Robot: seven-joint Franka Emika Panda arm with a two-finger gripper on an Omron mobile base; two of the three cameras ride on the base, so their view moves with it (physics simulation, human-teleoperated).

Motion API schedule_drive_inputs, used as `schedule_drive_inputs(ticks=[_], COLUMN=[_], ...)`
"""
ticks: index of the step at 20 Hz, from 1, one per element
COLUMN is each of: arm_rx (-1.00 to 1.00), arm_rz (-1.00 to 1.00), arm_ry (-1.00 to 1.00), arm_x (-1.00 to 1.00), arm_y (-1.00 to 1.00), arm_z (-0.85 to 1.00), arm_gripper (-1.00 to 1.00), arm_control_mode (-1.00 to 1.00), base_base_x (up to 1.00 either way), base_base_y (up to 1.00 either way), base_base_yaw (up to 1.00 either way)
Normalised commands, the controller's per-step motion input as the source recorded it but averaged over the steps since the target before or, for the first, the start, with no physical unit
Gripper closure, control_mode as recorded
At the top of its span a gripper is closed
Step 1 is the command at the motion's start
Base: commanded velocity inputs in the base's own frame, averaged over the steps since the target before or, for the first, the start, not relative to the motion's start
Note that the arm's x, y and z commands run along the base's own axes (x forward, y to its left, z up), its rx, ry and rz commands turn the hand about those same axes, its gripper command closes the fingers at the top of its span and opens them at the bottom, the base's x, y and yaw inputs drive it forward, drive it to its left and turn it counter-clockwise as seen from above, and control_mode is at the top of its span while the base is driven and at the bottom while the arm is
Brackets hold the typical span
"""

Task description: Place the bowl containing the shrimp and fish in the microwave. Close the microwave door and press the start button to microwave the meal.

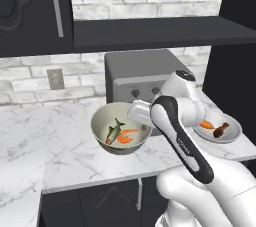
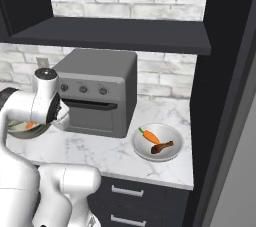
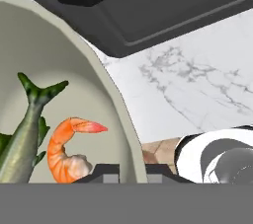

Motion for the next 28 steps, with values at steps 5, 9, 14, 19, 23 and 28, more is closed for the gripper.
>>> schedule_drive_inputs(ticks=[5, 9, 14, 19, 23, 28], arm_rx=[0.05, 0.01, 0.00, 0.00, 0.00, 0.00], arm_rz=[-0.15, -0.14, -0.16, -0.17, -0.13, -0.05], arm_ry=[0.00, 0.00, 0.00, 0.00, 0.00, 0.00], arm_x=[-0.14, -0.15, -0.08, -0.11, -0.14, -0.11], arm_y=[-0.99, -0.76, -0.49, -0.65, -0.51, -0.14], arm_z=[0.33, 0.33, 0.31, 0.21, 0.12, 0.02], arm_gripper=[1.00, 1.00, 1.00, 1.00, 1.00, 1.00], arm_control_mode=[-1.00, -1.00, -1.00, -1.00, -1.00, 1.00], base_base_x=[0.00, 0.00, 0.00, 0.00, 0.00, -0.01], base_base_y=[0.00, 0.00, 0.00, 0.00, 0.00, 0.00], base_base_yaw=[0.00, 0.00, 0.00, 0.00, 0.00, -0.02])
